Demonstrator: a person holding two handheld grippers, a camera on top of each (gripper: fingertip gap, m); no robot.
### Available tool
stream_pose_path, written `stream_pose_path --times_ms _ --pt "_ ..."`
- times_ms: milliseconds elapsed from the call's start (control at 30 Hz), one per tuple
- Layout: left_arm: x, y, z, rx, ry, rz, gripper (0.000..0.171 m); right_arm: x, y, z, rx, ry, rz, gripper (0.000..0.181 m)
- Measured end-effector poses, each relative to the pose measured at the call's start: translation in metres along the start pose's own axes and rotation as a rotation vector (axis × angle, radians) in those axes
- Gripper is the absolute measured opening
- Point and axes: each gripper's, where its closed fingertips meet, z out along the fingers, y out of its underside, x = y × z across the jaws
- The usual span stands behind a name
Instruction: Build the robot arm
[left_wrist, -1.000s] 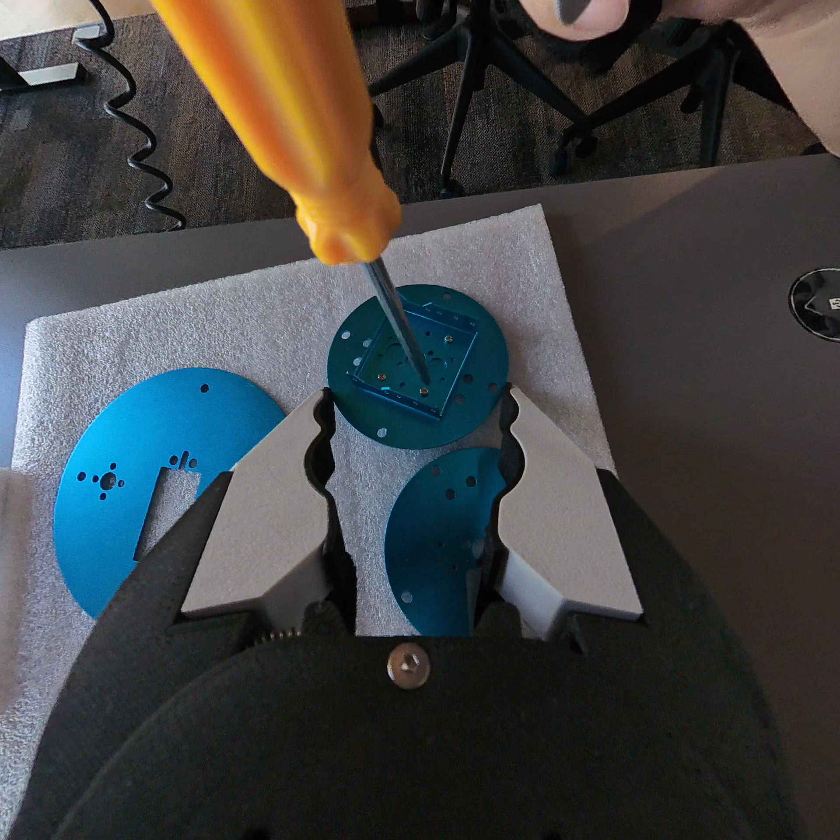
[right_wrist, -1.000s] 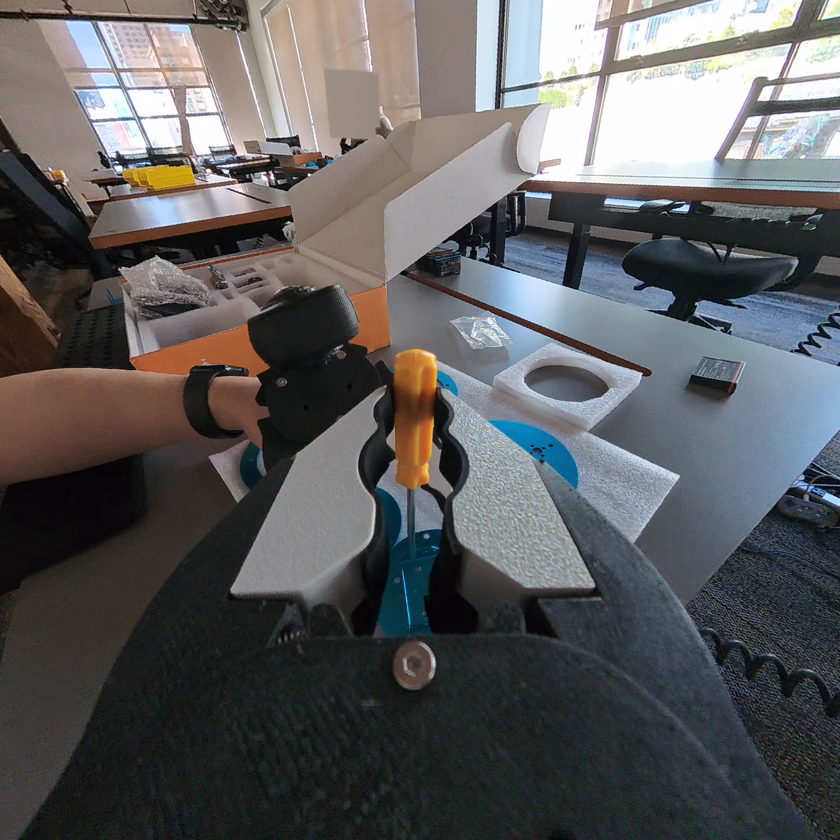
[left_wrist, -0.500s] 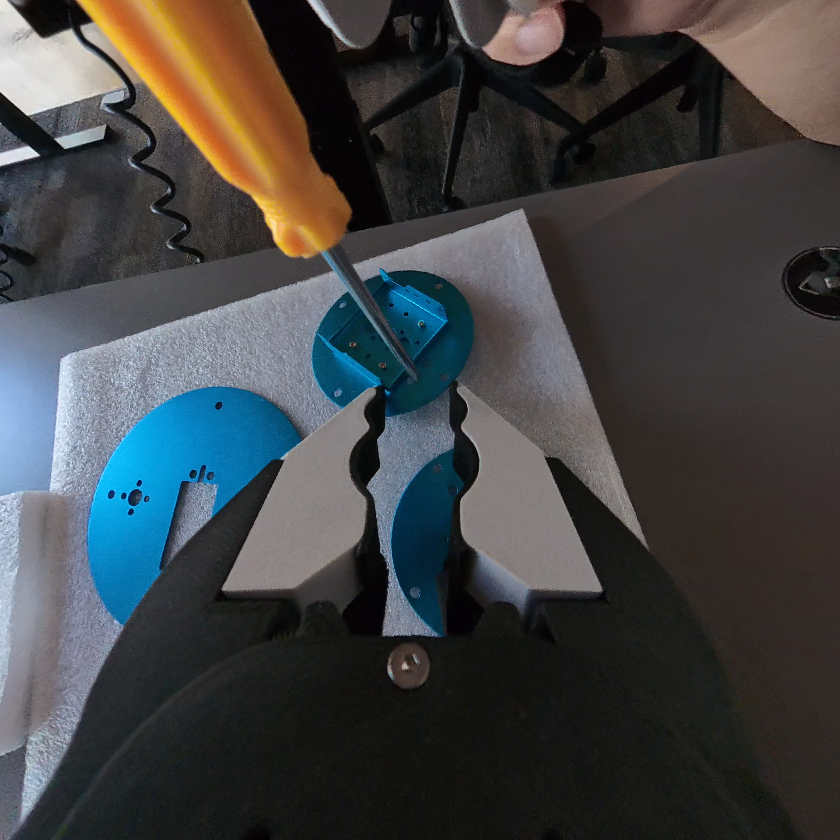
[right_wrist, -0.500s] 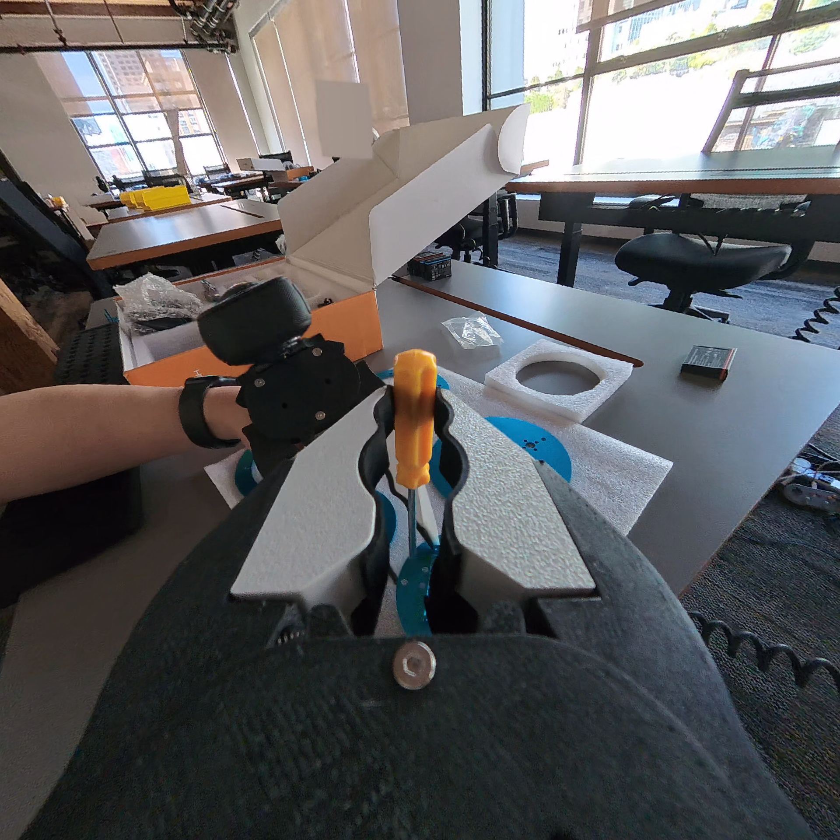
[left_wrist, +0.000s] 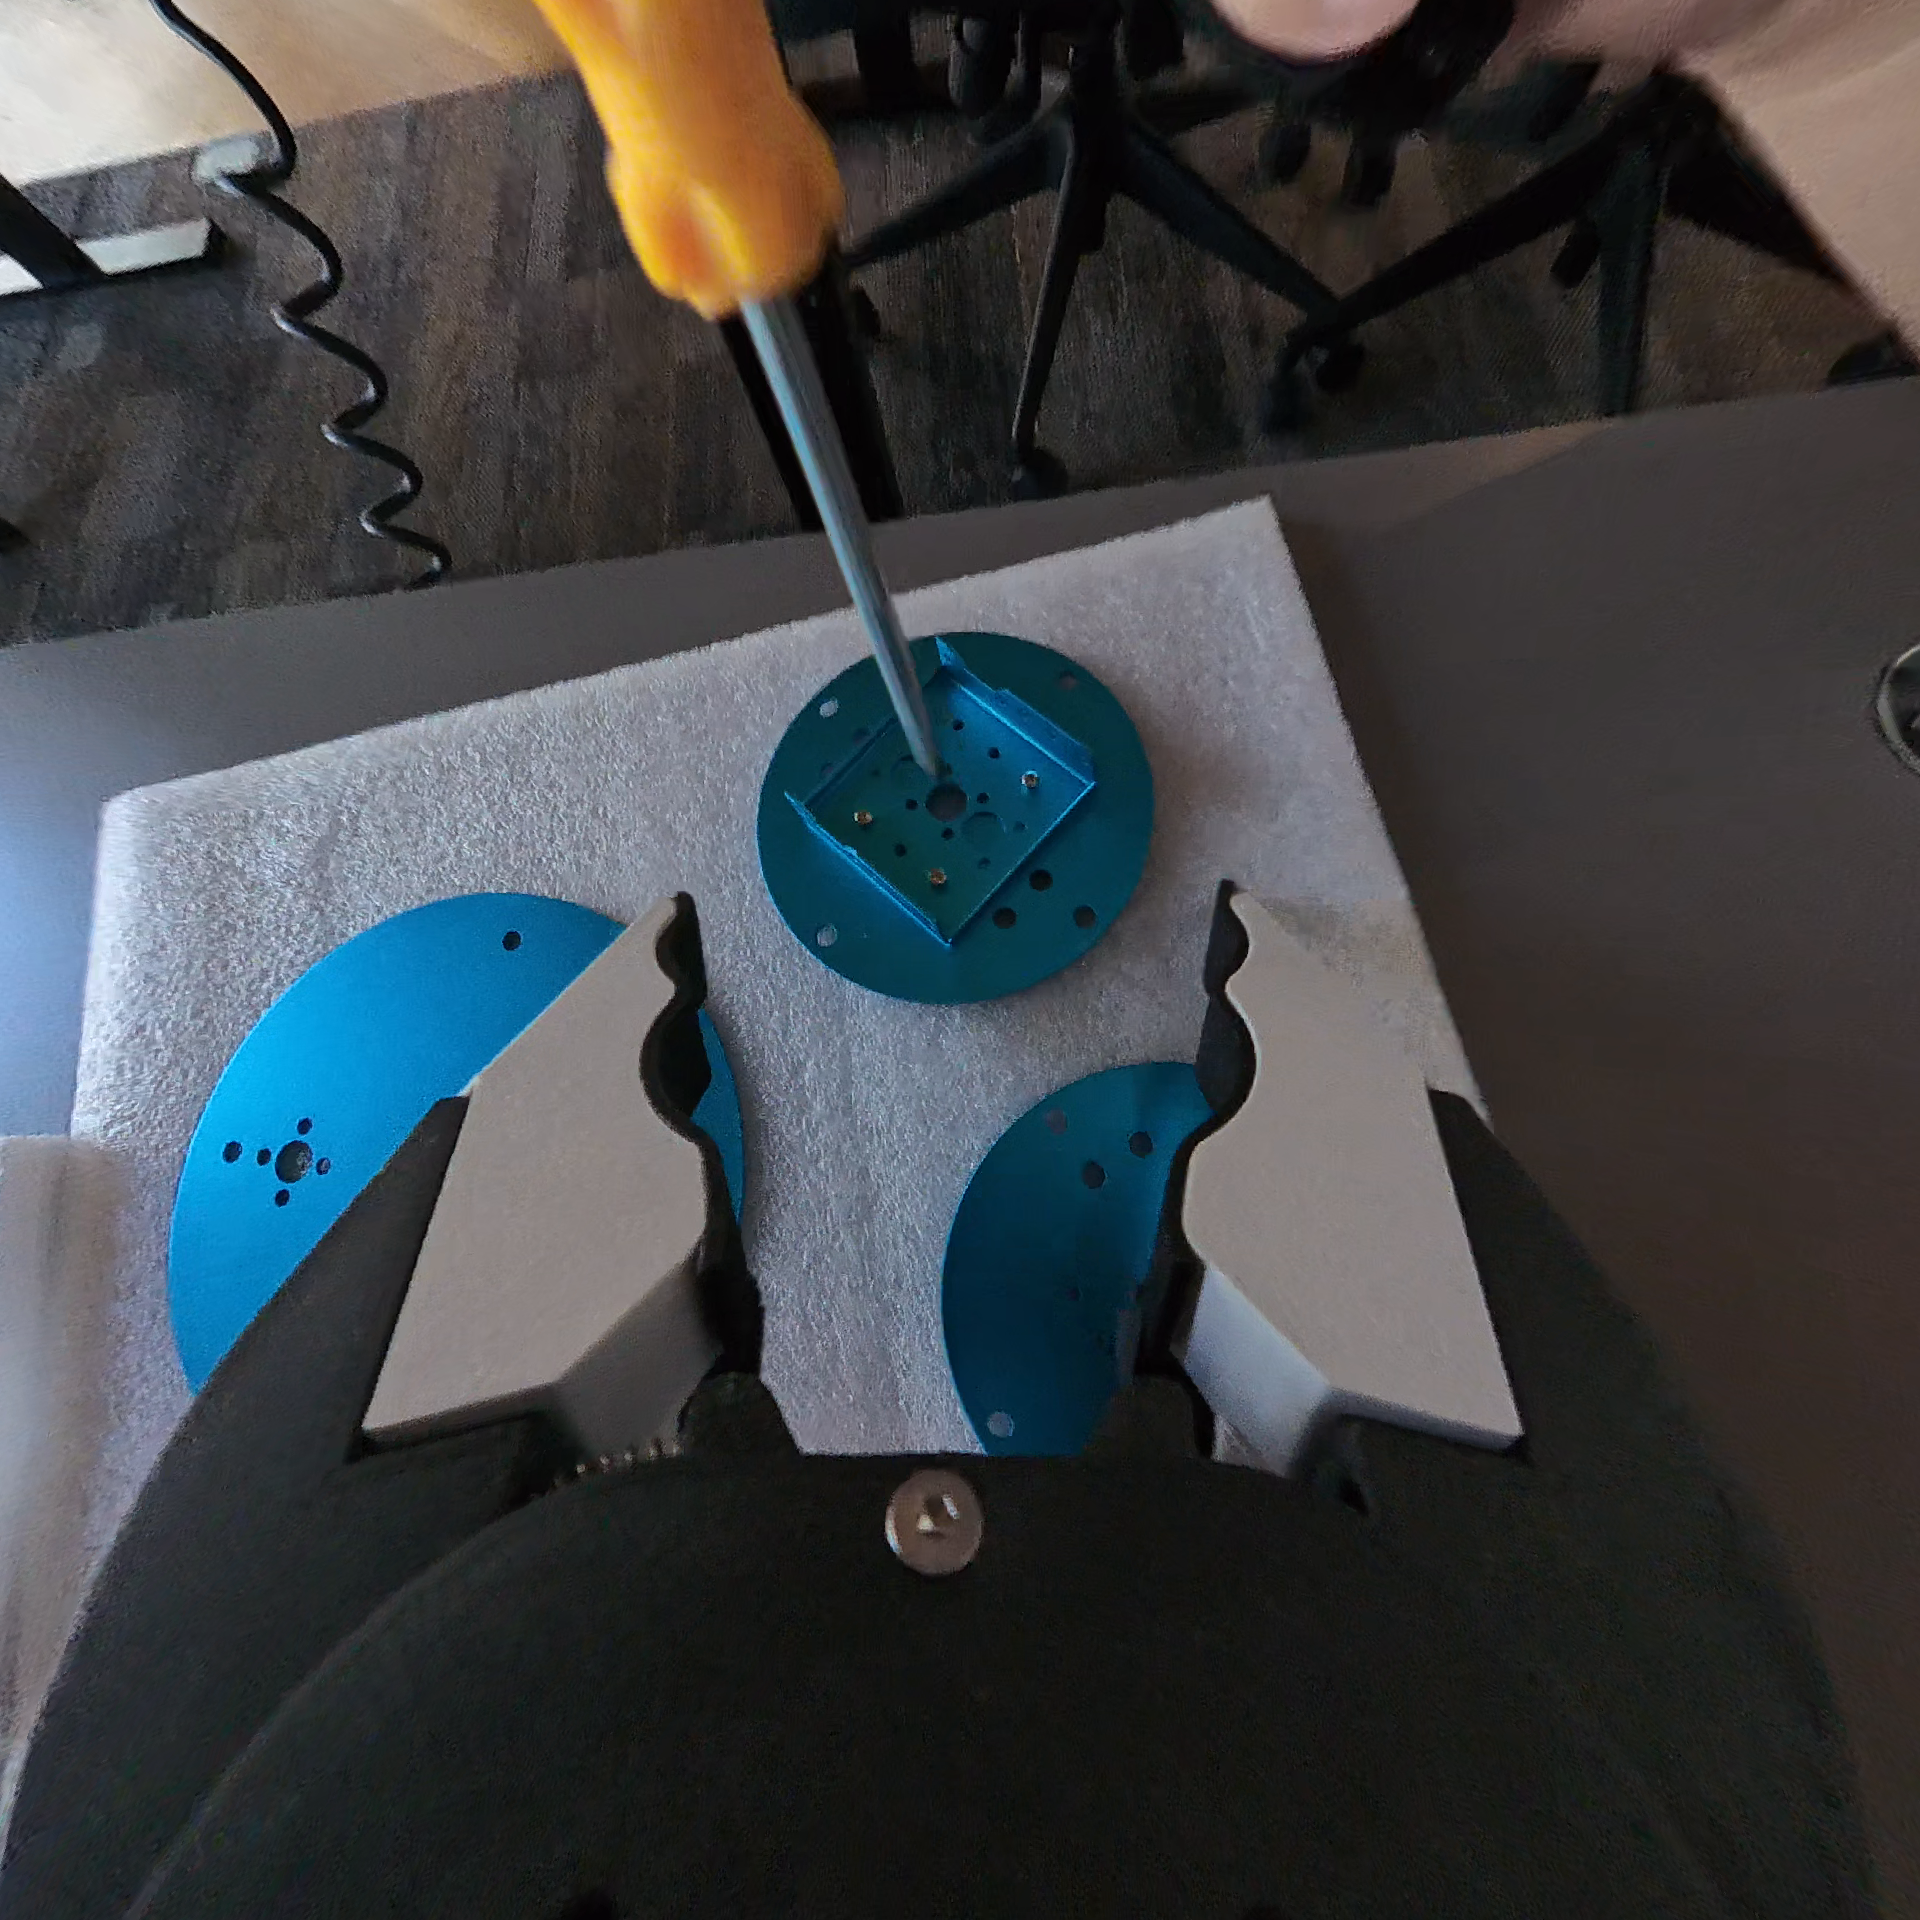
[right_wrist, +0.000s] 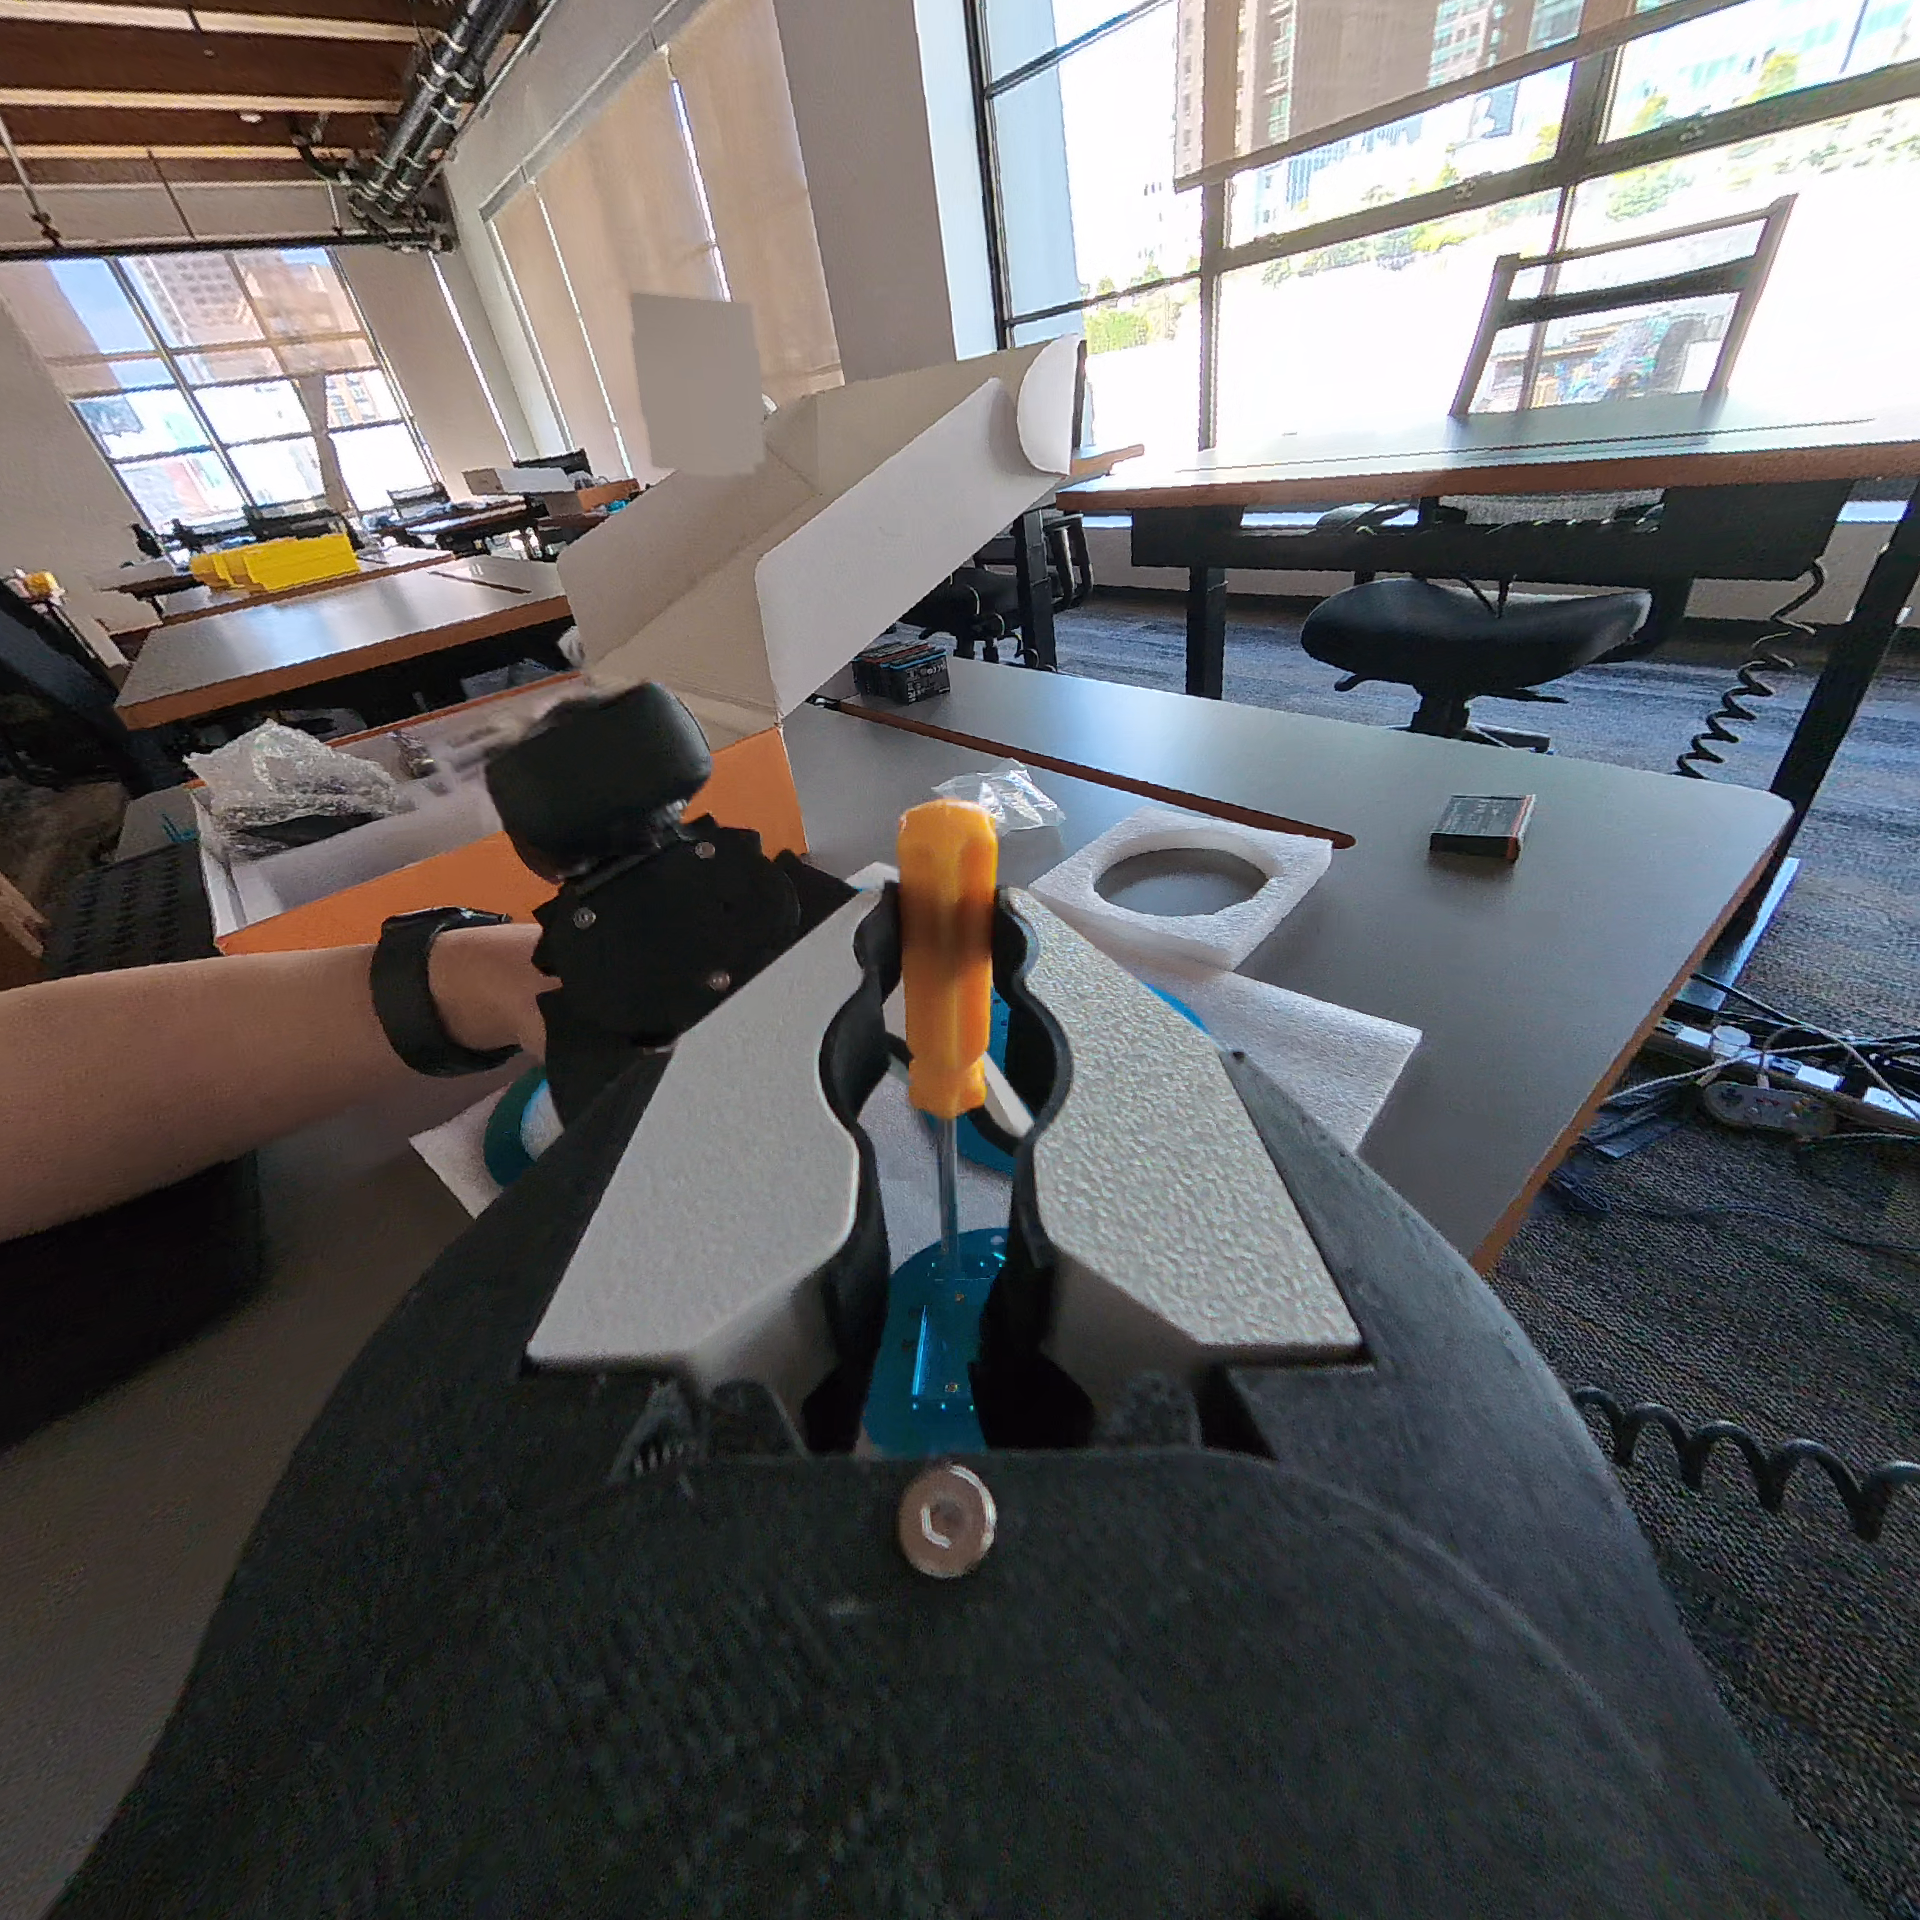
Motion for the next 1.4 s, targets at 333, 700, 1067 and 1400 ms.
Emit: stream_pose_path --times_ms 333,700,1067,1400 --pt "0.007 -0.002 0.009 -0.018 0.061 -0.002 0.076 -0.001 -0.003 -0.003 0.024 -0.02 0.026 0.015" --pt "0.002 -0.002 0.013 -0.028 0.053 -0.058 0.075 -0.003 -0.003 -0.002 0.027 -0.044 0.041 0.014" --pt "0.005 -0.003 0.011 -0.029 0.029 -0.042 0.064 -0.003 0.006 0.003 -0.027 -0.03 -0.008 0.015" --pt "0.006 -0.002 0.011 -0.029 0.021 -0.049 0.061 -0.004 0.003 0.001 -0.002 -0.043 0.007 0.015"
